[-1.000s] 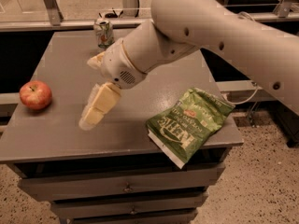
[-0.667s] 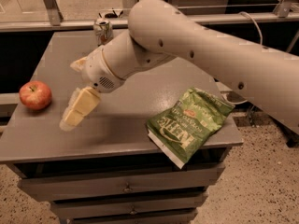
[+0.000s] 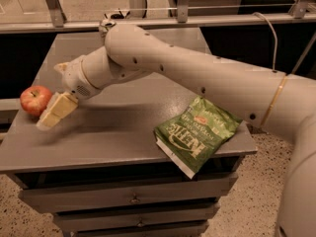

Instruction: Pick apple

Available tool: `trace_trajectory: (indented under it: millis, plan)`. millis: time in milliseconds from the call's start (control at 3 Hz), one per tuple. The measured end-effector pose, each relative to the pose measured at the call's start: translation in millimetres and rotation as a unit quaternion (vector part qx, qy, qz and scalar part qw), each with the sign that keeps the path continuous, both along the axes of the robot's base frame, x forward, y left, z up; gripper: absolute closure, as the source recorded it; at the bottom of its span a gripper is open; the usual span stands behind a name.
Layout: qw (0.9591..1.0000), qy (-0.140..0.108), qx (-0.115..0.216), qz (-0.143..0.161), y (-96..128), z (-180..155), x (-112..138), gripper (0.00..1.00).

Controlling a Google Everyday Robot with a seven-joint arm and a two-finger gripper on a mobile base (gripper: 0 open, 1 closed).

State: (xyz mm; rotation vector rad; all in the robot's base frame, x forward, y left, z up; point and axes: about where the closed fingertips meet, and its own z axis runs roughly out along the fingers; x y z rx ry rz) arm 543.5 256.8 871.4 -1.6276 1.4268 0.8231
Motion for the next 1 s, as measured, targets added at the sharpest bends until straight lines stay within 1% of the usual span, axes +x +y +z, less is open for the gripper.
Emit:
trace_trajectory:
  millis: [333,667,1000]
  plan:
    - [0.9998,0.01,0.016,-0.009,18,-8,15,0.0]
    - [0.9989,0.03,0.028,-0.022,28,-20,17,0.03]
    - [0.9975,0.044,0.04,-0.038,30,-26,17,0.33]
